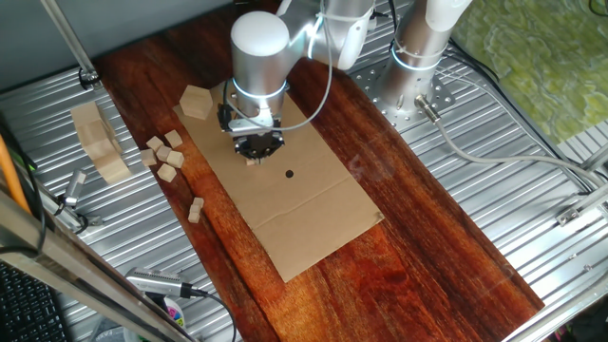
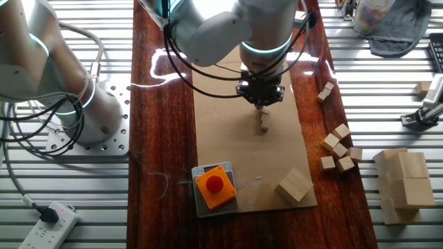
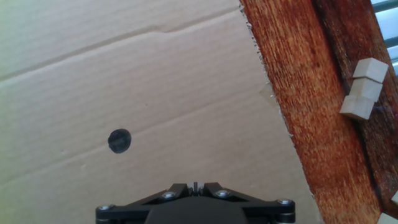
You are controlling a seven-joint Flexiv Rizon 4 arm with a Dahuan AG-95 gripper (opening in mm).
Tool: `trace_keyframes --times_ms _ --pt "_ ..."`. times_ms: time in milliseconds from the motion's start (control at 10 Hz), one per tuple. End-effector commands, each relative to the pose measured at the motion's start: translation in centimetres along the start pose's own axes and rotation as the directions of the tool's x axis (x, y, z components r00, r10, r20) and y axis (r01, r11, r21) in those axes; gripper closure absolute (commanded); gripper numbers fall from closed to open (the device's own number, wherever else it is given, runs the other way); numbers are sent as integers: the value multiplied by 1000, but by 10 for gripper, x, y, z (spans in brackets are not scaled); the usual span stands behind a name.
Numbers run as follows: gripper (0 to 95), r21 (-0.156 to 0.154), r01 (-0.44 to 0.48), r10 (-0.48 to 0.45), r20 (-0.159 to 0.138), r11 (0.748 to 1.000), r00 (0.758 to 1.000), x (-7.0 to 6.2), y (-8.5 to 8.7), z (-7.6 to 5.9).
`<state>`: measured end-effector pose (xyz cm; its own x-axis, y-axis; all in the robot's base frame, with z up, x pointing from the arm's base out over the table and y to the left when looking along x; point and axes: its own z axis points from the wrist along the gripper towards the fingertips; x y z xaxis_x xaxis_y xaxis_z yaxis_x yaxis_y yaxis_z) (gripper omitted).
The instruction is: Stack the blocks into a pyramid shape
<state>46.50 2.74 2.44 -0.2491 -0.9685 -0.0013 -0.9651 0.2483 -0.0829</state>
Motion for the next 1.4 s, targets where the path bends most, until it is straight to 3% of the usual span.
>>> trace_keyframes --times_ms 100,1100,1400 --pt "950 -5 -41 41 10 999 999 -2 2 -4" --pt "950 3 -52 52 8 999 999 -12 0 -7" --pt "950 10 -47 47 11 999 999 -12 -2 -3"
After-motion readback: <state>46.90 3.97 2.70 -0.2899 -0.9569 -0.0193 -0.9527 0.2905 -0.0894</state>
